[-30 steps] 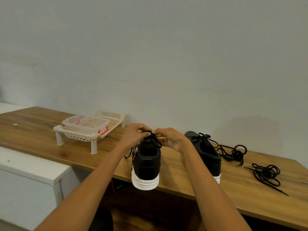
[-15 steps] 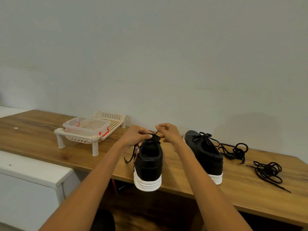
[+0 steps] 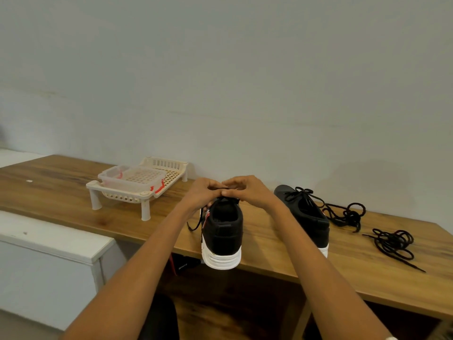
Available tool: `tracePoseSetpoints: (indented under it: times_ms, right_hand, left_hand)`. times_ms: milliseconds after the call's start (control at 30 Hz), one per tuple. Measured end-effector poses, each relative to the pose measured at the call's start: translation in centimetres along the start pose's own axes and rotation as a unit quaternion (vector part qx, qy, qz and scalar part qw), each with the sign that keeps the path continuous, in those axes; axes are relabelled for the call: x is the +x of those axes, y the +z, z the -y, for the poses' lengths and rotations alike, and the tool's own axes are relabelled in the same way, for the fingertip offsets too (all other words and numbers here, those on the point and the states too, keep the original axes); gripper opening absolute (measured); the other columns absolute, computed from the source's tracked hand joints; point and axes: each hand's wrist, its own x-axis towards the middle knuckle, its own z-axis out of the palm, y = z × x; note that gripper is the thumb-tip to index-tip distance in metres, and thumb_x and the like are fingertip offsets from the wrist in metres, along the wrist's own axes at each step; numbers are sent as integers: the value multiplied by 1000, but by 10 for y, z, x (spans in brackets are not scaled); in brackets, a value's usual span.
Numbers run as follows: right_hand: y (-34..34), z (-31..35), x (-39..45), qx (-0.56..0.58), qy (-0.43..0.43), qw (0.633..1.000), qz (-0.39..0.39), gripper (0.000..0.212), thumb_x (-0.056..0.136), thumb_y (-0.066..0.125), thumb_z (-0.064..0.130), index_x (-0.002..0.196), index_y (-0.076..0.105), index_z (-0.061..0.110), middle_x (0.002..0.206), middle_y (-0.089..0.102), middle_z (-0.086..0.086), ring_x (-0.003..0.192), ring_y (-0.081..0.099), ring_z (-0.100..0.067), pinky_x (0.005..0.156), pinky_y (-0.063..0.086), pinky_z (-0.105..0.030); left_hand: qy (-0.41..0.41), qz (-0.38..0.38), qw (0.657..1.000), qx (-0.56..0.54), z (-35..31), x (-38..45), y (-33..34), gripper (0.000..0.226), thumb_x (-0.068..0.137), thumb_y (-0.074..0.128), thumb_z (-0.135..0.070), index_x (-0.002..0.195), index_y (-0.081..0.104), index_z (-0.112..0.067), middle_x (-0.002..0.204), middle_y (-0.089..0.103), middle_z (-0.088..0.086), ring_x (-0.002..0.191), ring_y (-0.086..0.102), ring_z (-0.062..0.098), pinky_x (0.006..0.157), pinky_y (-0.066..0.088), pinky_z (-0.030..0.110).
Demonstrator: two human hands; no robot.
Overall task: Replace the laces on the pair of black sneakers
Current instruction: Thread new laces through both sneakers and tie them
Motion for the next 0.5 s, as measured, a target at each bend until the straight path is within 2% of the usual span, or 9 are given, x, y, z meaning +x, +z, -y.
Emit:
tracePoseSetpoints:
  times_ms: [100,167,200,267,300,333,400,433,500]
  right_hand:
    - [-3,-4,3,47,33,998,28,32,84,72,20,113,69,9,103,71,-8,95,67,-20,87,55,-32]
    - [-6,-8,4,61,46,997,21,26,85,70,13,110,70,5,96,71,-11,92,68,-23,84,57,-31]
    - [-6,-9,3,64,55,996,12,23,85,70,12,107,71,4,91,71,-10,88,69,-24,83,57,-33]
    - [-4,-13,3,77,68,995,-5,19,85,70,11,102,72,4,85,71,-7,84,69,-24,83,57,-36]
    - [-2,-15,3,87,71,994,-8,18,85,69,11,101,72,5,83,71,-6,83,70,-24,83,57,-37]
    - [0,-15,2,95,74,993,-9,17,85,69,10,101,72,5,82,70,-4,82,69,-23,82,58,-37]
    - [0,-16,2,100,75,992,-10,17,86,68,10,101,72,5,81,70,-2,80,69,-20,81,58,-34]
    - [0,-15,2,103,75,992,-11,17,86,68,10,101,72,5,81,70,-1,79,68,-19,80,58,-32]
    - [1,-14,2,106,74,992,-11,16,86,68,10,101,72,5,82,70,-2,79,68,-17,77,58,-29]
  left_hand:
    - [10,-31,999,11,1,1,4,20,89,64,-22,105,70,-12,57,62,-10,49,51,6,54,43,20]
    - [33,-60,995,69,0,4,5,22,86,67,-26,102,72,-12,74,65,-6,68,60,10,61,44,19]
    - [47,-74,989,116,1,6,3,23,84,69,-30,96,74,-11,76,65,-4,72,61,12,65,44,20]
    - [58,-96,976,188,6,9,-5,30,84,67,-39,71,70,-12,63,58,0,59,53,15,60,40,26]
    - [45,-101,976,188,8,9,-10,40,86,63,-44,60,61,-13,56,51,2,53,46,16,56,36,27]
    - [21,-112,983,141,8,8,-14,47,89,56,-47,57,52,-13,54,45,2,50,41,16,54,34,26]
    - [-36,-149,984,-96,6,7,-21,47,96,43,-47,63,46,-13,60,48,2,52,44,14,53,39,24]
    - [-46,-159,954,-250,2,7,-24,45,99,39,-44,66,45,-13,66,54,3,54,50,14,55,45,25]
    - [-24,-171,848,-501,-5,8,-30,43,101,36,-38,67,44,-13,77,64,7,64,62,15,65,54,29]
